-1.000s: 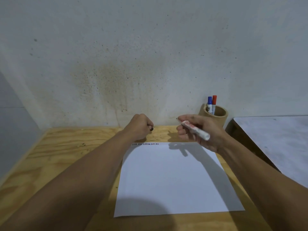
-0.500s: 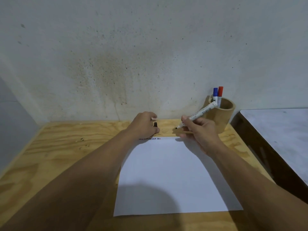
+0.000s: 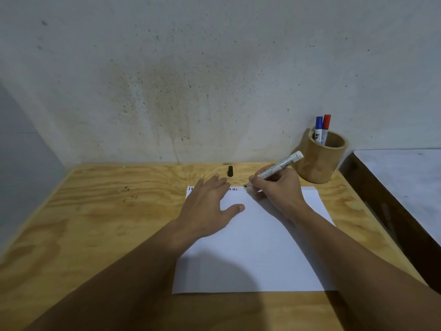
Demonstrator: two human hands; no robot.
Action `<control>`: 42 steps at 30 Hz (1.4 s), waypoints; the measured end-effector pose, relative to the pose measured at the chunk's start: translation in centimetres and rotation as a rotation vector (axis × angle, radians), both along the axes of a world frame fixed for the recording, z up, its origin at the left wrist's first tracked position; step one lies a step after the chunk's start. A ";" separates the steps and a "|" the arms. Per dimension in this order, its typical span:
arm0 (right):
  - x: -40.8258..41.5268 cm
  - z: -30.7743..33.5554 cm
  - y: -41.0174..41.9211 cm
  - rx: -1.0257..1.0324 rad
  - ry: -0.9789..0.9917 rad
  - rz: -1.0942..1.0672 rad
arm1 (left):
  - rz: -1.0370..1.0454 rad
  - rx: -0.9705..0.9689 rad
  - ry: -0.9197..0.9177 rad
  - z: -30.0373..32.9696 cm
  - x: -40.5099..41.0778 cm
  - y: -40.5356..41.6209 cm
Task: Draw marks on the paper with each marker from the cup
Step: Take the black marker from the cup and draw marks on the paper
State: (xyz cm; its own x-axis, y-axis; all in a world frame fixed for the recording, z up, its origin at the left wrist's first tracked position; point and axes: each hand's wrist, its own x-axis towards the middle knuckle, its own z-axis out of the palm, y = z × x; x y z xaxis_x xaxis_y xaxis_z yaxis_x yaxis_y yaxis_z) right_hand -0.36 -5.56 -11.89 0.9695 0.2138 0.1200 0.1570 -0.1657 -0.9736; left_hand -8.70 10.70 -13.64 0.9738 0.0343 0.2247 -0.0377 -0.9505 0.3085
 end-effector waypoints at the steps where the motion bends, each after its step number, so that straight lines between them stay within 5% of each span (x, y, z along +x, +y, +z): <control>1: 0.0 -0.1 0.0 0.003 -0.001 -0.005 | 0.005 -0.010 0.007 -0.2 -0.1 0.0; 42: 0.1 -0.8 0.4 -0.039 -0.040 0.055 | 0.021 -0.118 0.003 -0.8 -0.4 0.1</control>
State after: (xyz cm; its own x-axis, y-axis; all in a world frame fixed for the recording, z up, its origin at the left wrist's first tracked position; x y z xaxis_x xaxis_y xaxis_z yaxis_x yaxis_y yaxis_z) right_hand -0.31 -5.13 -12.64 0.9506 0.2721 0.1494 0.2060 -0.1932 -0.9593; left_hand -9.11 10.77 -14.45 0.9732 0.0809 0.2152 -0.0170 -0.9082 0.4182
